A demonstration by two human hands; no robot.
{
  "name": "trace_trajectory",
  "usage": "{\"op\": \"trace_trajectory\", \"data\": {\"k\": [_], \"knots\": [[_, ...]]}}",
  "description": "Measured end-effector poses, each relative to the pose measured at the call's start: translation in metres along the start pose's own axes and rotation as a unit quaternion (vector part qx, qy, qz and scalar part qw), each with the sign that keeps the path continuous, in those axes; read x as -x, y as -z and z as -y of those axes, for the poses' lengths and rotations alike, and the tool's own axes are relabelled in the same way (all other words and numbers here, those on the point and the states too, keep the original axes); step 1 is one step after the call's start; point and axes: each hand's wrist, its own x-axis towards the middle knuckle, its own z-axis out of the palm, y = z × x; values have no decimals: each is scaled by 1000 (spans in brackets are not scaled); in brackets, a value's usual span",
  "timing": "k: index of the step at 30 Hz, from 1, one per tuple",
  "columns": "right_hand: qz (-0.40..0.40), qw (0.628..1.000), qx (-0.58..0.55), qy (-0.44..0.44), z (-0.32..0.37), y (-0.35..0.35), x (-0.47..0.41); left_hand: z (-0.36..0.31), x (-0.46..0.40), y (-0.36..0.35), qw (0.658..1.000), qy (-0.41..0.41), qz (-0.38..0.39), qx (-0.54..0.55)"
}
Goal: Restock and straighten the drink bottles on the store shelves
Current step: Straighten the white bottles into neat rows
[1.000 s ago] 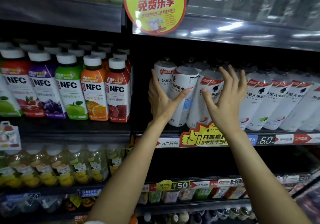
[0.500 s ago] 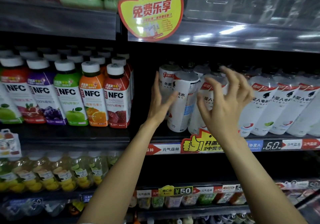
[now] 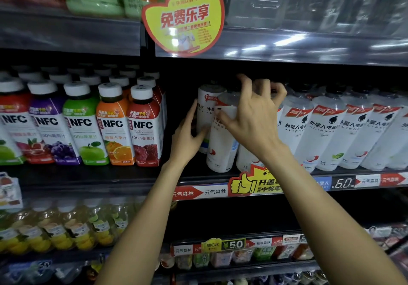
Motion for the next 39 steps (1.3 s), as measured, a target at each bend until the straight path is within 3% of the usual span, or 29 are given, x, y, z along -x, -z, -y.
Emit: {"op": "trace_trajectory", "data": {"k": [7, 12, 15, 19, 22, 30, 39], "knots": [[100, 992, -41, 72, -21, 9, -6, -26, 21, -7, 998, 61, 3, 9], [115, 988, -35, 98, -31, 18, 6, -36, 40, -19, 997, 57, 34, 39], [90, 992, -50, 74, -41, 23, 23, -41, 49, -19, 990, 96, 58, 85], [49, 995, -83, -19, -58, 22, 57, -56, 61, -26, 991, 62, 94, 77], [59, 991, -102, -66, -63, 17, 70, -57, 63, -36, 996, 48, 69, 25], [57, 987, -130, -73, -67, 16, 69, -60, 62, -33, 997, 66, 23, -29], [55, 991, -109, -56, -72, 18, 65, -71, 66, -50, 971, 136, -128, -151]]}}
